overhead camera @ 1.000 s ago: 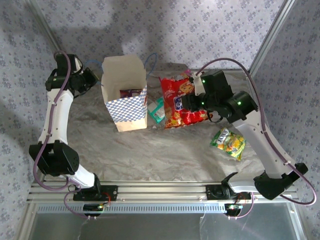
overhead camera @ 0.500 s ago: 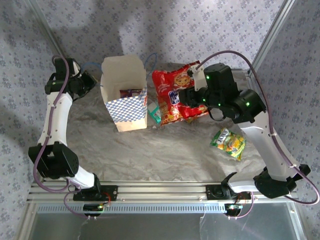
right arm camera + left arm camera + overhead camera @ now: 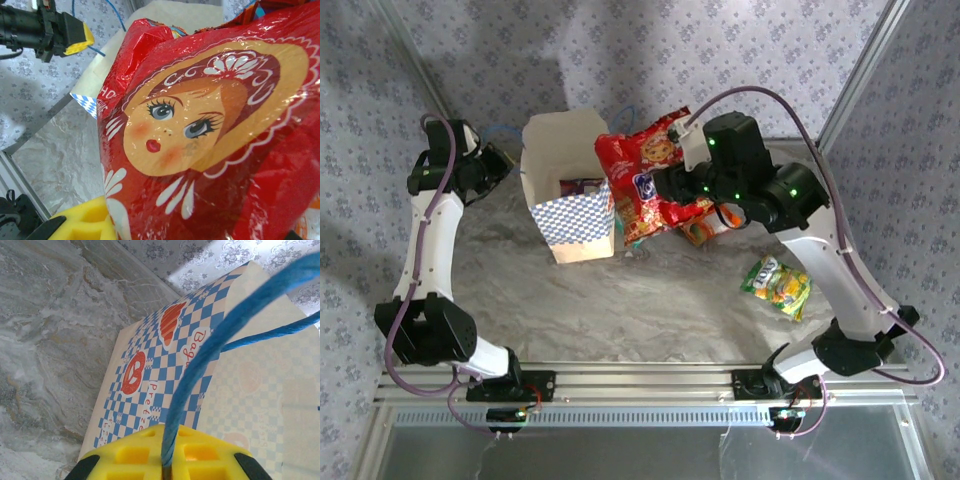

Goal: Place the snacks into the paper bag

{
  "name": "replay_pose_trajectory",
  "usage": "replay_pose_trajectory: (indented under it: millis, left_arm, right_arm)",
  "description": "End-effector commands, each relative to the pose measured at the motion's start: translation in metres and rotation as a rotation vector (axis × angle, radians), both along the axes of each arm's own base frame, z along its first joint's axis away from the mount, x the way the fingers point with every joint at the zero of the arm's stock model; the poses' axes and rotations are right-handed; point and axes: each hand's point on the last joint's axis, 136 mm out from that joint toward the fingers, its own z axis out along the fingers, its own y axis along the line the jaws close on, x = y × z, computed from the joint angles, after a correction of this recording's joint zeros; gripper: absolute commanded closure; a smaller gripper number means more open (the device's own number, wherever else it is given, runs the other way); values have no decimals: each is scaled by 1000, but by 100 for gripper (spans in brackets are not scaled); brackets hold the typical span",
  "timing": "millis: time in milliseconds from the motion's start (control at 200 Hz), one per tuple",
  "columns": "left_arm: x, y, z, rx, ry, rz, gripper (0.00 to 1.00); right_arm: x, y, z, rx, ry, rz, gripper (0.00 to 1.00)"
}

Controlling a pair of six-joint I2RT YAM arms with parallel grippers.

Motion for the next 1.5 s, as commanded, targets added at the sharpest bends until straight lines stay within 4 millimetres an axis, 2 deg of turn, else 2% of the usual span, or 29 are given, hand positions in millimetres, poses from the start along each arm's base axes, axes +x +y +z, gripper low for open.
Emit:
replay_pose_trajectory:
  millis: [0, 335, 765, 905, 930, 1044, 1494]
  left_arm:
    - [-6, -2, 10, -24, -31, -7, 90]
    - [-8, -3, 6, -26, -25, -14, 90]
    - [-12, -6, 0, -39, -10, -22, 90]
    - [-8, -6, 3, -45, -36, -22, 90]
    - [-8, -5, 3, -44, -38, -21, 90]
    - [-8, -5, 5, -46, -41, -20, 90]
    - [-9, -5, 5, -56, -43, -26, 90]
  right_arm:
    - [2, 15, 81, 181, -225, 50, 100]
    - [21, 47, 95, 231, -243, 86, 100]
    - [45, 67, 113, 324, -267, 63, 100]
    - [56, 72, 117, 371, -251, 37, 100]
    - [57, 73, 124, 397, -267, 41, 100]
    - [63, 79, 130, 439, -268, 44, 100]
    - [88, 105, 119, 488, -242, 44, 100]
